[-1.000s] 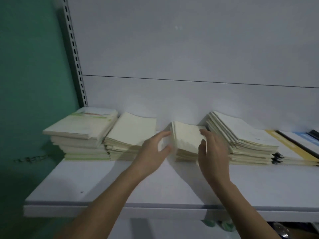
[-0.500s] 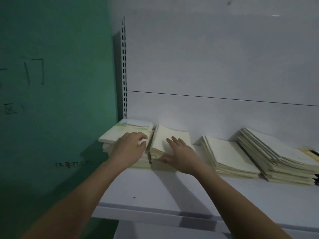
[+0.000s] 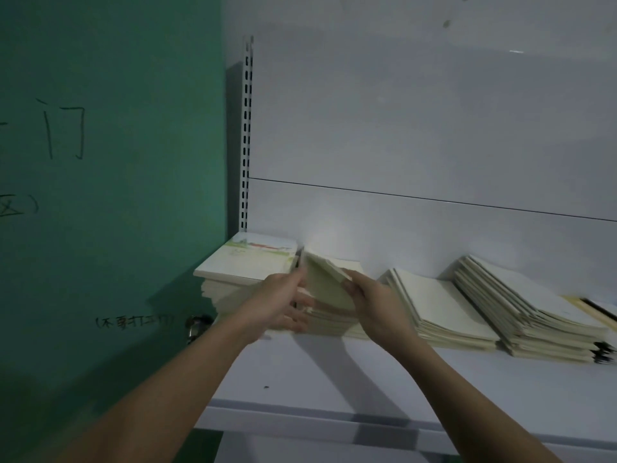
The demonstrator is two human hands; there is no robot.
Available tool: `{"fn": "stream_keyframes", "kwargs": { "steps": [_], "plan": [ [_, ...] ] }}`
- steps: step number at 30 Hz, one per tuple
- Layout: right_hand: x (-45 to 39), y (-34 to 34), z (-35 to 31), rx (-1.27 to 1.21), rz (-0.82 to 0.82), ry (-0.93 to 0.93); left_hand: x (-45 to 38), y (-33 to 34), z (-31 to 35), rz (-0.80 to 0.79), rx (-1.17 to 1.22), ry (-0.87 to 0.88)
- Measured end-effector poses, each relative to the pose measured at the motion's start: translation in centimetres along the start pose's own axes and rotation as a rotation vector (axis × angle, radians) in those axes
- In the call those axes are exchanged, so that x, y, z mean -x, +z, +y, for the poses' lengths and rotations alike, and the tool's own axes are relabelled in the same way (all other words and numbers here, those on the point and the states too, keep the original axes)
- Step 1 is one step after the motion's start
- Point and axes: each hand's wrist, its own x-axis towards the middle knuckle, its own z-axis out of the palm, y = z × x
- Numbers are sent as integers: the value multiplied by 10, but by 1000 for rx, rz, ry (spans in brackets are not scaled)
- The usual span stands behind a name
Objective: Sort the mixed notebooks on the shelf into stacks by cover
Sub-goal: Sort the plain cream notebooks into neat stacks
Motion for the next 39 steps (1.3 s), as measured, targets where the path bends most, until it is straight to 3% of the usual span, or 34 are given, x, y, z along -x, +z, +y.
{"fn": "stream_keyframes", "kwargs": {
  "steps": [3, 6, 8, 10, 13, 16, 24, 30, 33, 37, 39],
  "plan": [
    [7, -12, -19, -103, 85, -69, -7, -1, 13, -161, 334, -96],
    [20, -15, -38, -11, -50, -208, -15, 0, 21, -196, 561, -118],
    [24, -14, -43, 53, -164, -256, -16, -2, 23, -149, 538, -114],
    [22, -16, -40, -63, -284, -195, -15, -7, 21, -59, 435, -101],
    [12, -19, -29, -215, -221, -48, -10, -24, 21, 72, 346, -64],
    [-3, -15, -13, -56, -166, 35, -3, -50, 22, 166, 308, -26],
    [-23, 31, 11, 426, -407, -3, 14, -84, 12, 240, 227, -48],
    [-16, 19, 13, 488, -358, -96, 15, -93, 7, 232, 221, -62],
    [-14, 10, 16, 300, -306, -26, 16, -93, 7, 220, 218, -66],
    [-14, -8, -1, -94, -12, 67, 15, -83, 8, 199, 234, -59],
    [-13, -14, -18, -179, 114, 51, 13, -76, 8, 171, 268, -44]
  ]
}}
